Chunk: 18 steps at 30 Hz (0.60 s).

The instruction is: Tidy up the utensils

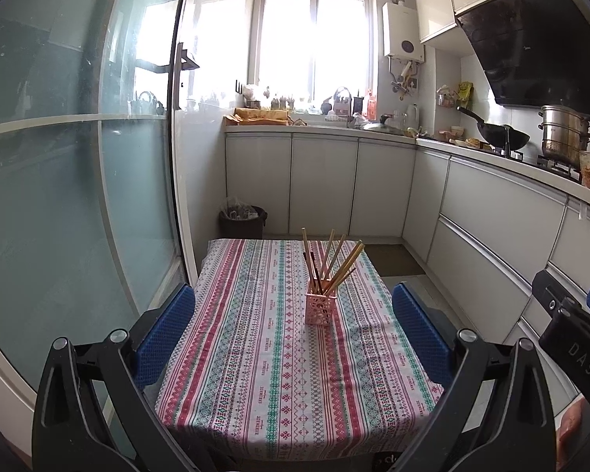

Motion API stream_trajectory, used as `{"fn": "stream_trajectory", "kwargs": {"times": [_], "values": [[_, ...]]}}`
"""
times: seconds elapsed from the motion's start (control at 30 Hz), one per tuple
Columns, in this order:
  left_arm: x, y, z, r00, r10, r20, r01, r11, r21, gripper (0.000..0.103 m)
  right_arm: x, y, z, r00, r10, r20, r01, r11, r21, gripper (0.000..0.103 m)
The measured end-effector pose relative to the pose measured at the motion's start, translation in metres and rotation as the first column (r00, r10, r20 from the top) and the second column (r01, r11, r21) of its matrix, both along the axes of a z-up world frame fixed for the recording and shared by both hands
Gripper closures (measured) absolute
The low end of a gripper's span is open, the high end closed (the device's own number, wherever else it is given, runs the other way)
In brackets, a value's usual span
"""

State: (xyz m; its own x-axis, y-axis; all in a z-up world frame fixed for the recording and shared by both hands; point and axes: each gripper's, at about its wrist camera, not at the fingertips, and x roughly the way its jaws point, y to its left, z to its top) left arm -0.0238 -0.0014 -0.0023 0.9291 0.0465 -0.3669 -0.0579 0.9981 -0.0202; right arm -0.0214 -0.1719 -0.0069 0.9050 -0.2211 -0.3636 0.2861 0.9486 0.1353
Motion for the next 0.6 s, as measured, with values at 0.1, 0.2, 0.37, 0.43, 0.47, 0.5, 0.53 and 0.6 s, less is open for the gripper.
{"fn": "stream_trajectory", "kwargs": {"times": [0.1, 0.2, 0.37, 0.43, 0.47, 0.5, 0.53, 0.6], "values": [[-0.004, 0.003, 0.003, 0.998, 0.037, 0.046, -0.038, 0.999, 0.011, 0.007, 0.001, -0.001, -0.001, 1.0, -0.003, -0.003, 0.003, 1.0, 0.001, 0.007], [-0.006, 0.004, 0.007, 0.996, 0.043, 0.072, -0.045, 0.999, 0.015, 0.009, 0.001, -0.002, -0.001, 1.0, -0.004, -0.004, 0.004, 1.0, 0.007, 0.007], [-0.007, 0.002, 0.006, 0.997, 0.031, 0.064, -0.032, 0.999, 0.011, 0.007, 0.001, -0.002, -0.001, 1.0, -0.006, -0.002, 0.006, 1.0, 0.006, 0.007], [-0.006, -0.001, 0.006, 0.998, 0.042, 0.057, -0.044, 0.998, 0.038, 0.007, 0.001, -0.003, -0.001, 1.0, -0.005, -0.002, 0.006, 1.0, 0.006, 0.006], [-0.004, -0.003, 0.005, 0.998, 0.035, 0.046, -0.038, 0.998, 0.049, 0.007, 0.002, -0.003, -0.001, 1.0, -0.005, -0.003, 0.005, 1.0, 0.006, 0.006], [-0.003, -0.004, 0.005, 0.999, 0.027, 0.035, -0.028, 0.998, 0.055, 0.007, 0.001, -0.003, -0.002, 1.0, -0.004, -0.004, 0.004, 1.0, 0.006, 0.006], [-0.002, -0.005, 0.004, 0.999, 0.023, 0.028, -0.025, 0.998, 0.059, 0.007, 0.002, -0.003, -0.002, 1.0, -0.002, -0.006, 0.002, 1.0, 0.007, 0.006], [0.0, -0.007, 0.002, 1.0, 0.018, 0.022, -0.019, 0.998, 0.064, 0.007, 0.002, -0.002, -0.002, 1.0, 0.0, -0.009, 0.0, 1.0, 0.006, 0.006]]}}
